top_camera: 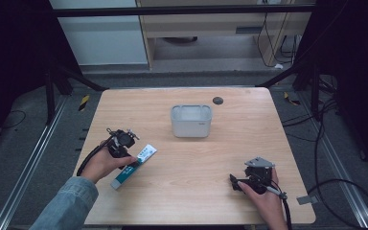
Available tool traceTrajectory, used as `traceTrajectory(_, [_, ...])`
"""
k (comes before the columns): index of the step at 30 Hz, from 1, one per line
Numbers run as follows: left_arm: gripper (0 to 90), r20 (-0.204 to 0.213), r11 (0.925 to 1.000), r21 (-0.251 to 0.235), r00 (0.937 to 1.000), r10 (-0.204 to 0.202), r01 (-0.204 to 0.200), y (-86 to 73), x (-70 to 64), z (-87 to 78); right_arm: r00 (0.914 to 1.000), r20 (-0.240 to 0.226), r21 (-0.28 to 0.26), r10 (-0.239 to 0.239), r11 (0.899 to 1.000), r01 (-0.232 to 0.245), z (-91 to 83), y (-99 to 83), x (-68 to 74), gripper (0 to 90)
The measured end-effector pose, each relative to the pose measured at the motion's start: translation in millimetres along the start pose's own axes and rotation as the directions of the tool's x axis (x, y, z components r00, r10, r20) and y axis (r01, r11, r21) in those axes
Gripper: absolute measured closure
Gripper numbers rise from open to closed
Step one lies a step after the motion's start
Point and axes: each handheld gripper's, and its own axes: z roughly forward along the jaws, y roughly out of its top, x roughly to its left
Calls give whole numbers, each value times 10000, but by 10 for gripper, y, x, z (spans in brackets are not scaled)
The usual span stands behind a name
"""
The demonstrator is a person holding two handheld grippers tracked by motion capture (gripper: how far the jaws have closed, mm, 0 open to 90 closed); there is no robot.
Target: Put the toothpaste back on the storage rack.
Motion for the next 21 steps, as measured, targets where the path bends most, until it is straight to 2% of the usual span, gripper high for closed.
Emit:
traceTrajectory(4, [275,115,10000,-40,9999,26,-25,47,3,47,10000,-6,-1,-6,10000,6,0,0,-1,4])
traceTrajectory(8, [333,116,9998,135,9998,151,-153,111,-18,81,10000,-2,-3,-9,10000,9,0,0,-1,4])
traceTrajectory(13, [371,27,9982,580,9999,167,-168,180,-30,150,10000,1,-1,11,10000,-11,1,1,2,4])
traceTrajectory(21, [392,98,9956,935,10000,-9,0,229,-10,234,10000,-34,16,68,10000,-68,-2,3,5,4])
